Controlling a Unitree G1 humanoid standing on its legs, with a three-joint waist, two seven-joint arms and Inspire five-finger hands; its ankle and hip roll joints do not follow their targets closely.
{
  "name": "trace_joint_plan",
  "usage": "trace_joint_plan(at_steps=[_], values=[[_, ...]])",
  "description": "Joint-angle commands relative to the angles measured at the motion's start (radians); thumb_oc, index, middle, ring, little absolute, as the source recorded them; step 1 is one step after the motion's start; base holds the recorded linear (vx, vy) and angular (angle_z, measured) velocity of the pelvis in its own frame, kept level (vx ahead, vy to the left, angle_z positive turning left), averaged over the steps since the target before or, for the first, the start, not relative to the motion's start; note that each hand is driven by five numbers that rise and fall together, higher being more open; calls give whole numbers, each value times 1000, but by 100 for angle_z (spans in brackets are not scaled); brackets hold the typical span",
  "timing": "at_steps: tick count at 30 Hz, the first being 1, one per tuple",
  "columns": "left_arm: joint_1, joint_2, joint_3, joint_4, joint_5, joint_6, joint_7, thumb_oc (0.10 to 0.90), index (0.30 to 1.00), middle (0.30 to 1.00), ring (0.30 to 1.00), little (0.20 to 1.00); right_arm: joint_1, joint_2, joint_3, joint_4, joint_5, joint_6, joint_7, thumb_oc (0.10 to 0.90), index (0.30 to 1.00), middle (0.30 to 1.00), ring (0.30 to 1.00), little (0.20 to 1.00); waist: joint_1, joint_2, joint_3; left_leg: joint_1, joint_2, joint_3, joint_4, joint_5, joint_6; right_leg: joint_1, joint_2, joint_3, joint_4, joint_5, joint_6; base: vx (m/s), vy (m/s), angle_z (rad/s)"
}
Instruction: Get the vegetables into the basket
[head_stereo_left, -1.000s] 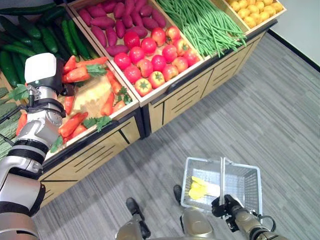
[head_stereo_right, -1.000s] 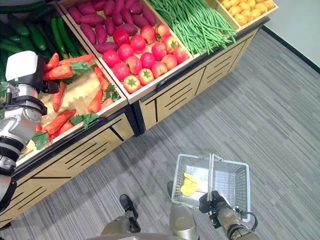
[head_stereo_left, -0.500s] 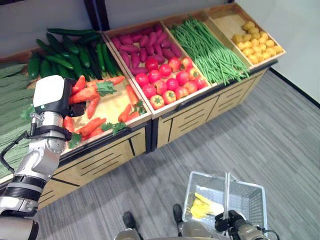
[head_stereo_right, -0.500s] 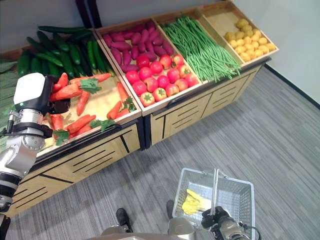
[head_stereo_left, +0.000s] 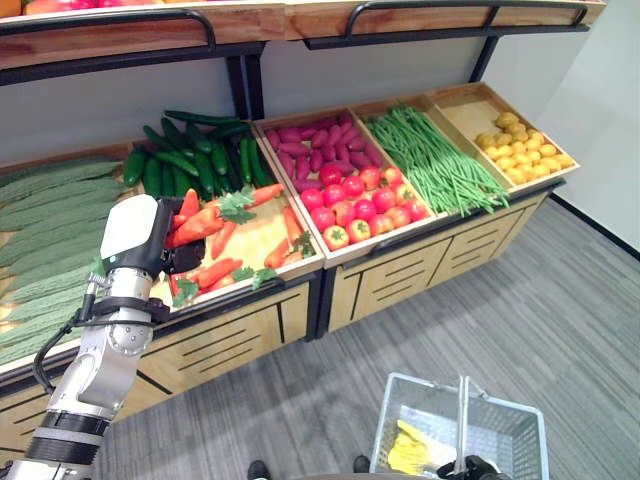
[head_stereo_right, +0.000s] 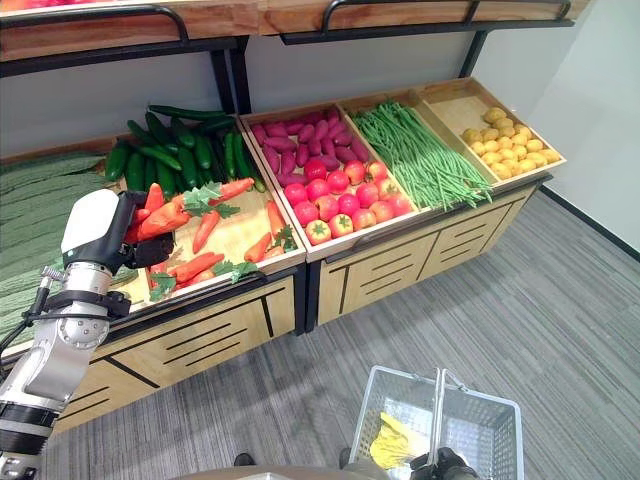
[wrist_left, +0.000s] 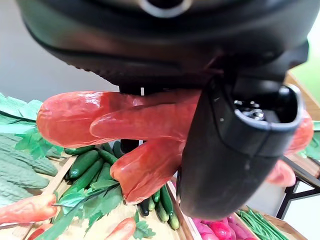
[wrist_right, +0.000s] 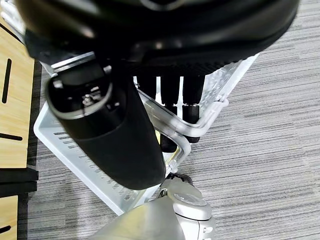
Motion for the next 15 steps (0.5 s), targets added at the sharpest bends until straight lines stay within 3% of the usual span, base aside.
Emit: trace_joint_plan(at_steps=[1,9,15], values=[[-133,27,95,-72,-1,-58,50,400,300,300,300,300,-5,-48,27,34,-51,11,-9,400,300,300,300,300,-1,35,-16,67,-25,-44,9,-96,0,-51,-15,-48,100,-41,51,37,48,0],[-118,26,105,-110,-13,-64,45,400,300,300,300,300,-9,-50,25,22,-68,14,-13,400,300,300,300,300,6,28,4,64,-46,-39,9,-114,21,-60,-34,-35,120,-43,65,17,59,-2],[-142,27,94,-122,-30,-65,53,400,300,300,300,300,-19,-51,21,2,-68,18,-22,400,300,300,300,300,16,4,27,45,-74,-25,20,-136,48,-86,-58,-16,145,-28,89,15,123,-3]])
